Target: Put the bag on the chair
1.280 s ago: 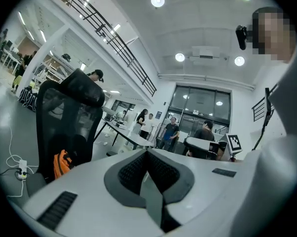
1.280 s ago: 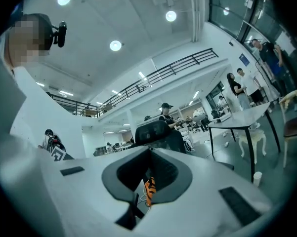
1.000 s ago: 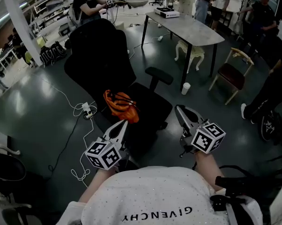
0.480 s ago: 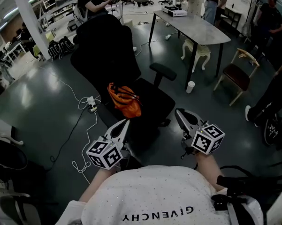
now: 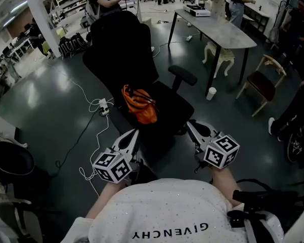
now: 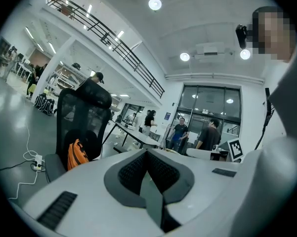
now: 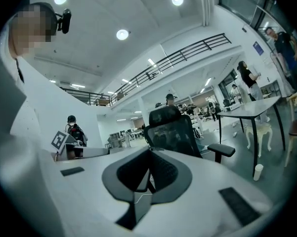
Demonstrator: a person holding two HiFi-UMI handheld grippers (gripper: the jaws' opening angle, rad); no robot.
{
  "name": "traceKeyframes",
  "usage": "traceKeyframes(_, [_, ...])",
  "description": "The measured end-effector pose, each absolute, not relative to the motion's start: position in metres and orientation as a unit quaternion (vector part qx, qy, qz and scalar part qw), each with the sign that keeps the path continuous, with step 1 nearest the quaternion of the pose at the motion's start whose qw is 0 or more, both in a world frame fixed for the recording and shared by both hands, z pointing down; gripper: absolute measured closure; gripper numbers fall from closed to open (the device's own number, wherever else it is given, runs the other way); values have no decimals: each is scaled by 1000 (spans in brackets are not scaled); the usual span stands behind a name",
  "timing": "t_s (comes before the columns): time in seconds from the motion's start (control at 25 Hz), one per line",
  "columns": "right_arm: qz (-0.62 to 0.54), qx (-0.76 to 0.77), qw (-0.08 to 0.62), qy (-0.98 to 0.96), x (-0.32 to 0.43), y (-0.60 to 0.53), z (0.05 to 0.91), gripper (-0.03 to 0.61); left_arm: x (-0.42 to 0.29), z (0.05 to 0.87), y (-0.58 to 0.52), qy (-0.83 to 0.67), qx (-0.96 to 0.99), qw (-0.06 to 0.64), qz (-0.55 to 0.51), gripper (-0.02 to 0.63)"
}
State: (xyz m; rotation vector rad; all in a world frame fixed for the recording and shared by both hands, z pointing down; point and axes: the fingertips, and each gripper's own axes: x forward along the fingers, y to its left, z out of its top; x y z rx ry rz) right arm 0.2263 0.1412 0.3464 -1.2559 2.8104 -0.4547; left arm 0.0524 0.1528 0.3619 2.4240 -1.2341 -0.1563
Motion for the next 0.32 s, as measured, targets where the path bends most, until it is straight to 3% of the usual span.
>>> traceKeyframes(0.32, [-115,-391,-5,913,208,143,340,577,41,361,153,-449,866,210,-57,612])
